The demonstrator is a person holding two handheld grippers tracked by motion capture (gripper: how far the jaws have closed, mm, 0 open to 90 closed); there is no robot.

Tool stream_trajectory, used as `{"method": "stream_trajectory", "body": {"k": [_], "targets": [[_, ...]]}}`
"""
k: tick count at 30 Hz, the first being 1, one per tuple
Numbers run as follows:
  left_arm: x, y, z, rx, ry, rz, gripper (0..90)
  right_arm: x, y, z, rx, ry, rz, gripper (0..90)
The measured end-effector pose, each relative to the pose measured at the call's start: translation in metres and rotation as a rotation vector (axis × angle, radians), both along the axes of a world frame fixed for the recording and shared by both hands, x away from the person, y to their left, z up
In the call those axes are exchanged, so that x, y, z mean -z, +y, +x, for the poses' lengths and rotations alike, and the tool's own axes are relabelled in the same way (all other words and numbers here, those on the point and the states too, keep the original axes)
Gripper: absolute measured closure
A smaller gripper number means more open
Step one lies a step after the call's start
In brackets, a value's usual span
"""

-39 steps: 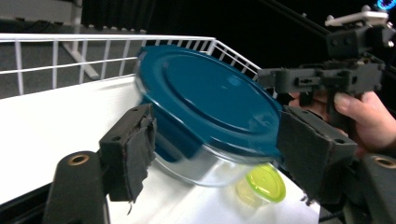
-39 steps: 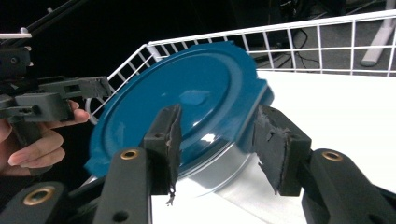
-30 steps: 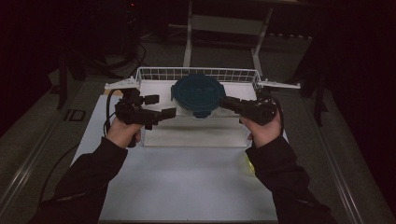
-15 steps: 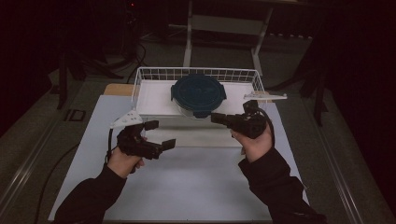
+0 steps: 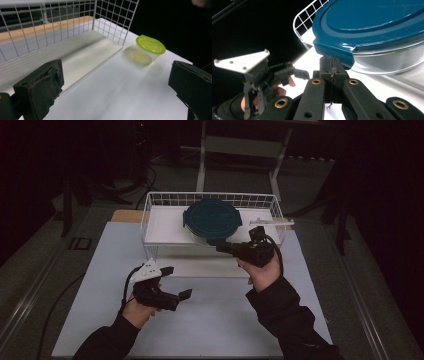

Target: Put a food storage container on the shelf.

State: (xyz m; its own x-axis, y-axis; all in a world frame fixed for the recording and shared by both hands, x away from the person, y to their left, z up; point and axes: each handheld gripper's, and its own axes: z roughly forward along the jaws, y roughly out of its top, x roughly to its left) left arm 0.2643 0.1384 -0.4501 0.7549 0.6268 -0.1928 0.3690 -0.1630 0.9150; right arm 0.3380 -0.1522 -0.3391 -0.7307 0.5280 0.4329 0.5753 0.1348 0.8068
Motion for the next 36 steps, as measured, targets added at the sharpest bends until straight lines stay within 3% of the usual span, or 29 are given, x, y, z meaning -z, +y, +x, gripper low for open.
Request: {"method": "stream_trajectory", "body": {"k": [9,23,31,36], "targets": [[0.016,-0.001,-0.003,0.001,0.010,0.017,0.0,-0.002,0.009,0.010,0.008,-0.006,0.004,90.0],[0.022,-0.001,-0.002,0.008,0.026,0.024,0.0,-0.004,0.009,0.031,0.068,0.006,-0.007,90.0],[0.020,0.000,-0.003,0.008,0.020,0.025,0.0,-0.006,0.007,0.031,0.073,0.006,-0.009,89.5],[0.021,0.002,-0.005,0.015,0.027,0.031,0.0,0.000,0.004,0.021,0.047,-0.011,-0.022,86.7]]}}
